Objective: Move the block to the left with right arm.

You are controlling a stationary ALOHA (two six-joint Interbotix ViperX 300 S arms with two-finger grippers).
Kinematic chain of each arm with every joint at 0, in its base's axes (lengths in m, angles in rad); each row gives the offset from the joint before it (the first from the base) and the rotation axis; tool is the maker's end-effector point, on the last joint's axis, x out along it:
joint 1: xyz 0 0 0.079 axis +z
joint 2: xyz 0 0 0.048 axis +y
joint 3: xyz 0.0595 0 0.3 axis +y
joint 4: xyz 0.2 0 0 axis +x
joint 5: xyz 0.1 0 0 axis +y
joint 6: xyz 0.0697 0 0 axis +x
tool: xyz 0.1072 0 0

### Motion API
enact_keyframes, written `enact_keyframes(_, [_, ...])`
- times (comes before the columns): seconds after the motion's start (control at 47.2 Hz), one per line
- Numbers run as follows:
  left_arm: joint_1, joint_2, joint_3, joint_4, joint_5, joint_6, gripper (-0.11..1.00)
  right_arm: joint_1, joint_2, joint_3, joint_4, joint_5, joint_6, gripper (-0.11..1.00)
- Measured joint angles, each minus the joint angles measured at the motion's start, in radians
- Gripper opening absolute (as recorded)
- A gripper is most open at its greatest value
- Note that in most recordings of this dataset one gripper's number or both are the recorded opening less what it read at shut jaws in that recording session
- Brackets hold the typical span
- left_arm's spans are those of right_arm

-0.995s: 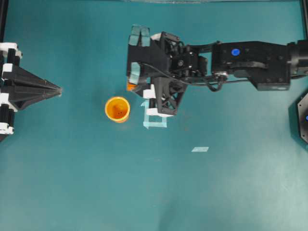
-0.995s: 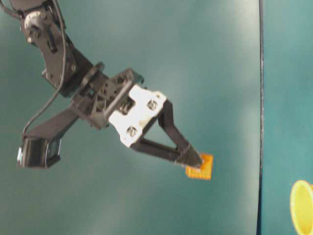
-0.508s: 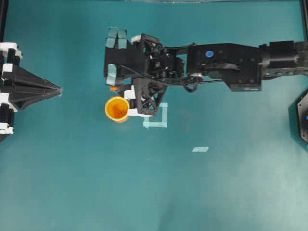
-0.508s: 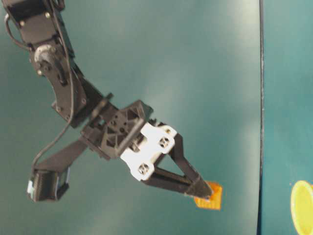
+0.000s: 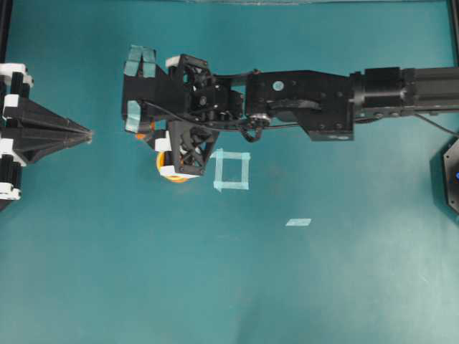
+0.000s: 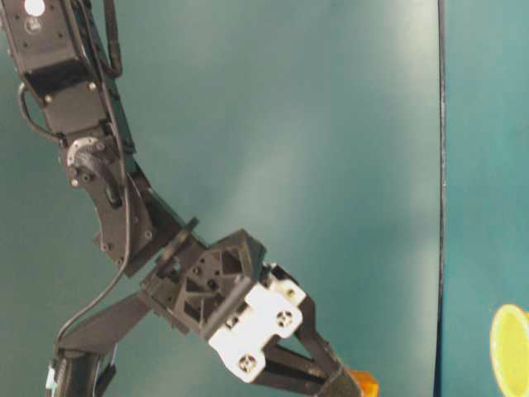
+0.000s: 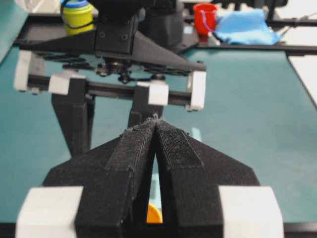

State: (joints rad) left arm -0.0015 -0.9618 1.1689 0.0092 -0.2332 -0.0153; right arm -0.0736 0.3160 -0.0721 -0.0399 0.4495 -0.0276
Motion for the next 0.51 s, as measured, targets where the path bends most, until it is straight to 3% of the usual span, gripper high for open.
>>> enact_keyframes(0.508, [-0.002, 0.000, 0.000, 0.000, -0.002, 0.005, 0.00, 0.003, 0.014, -0.017, 0.000, 0.006, 0.000, 0.41])
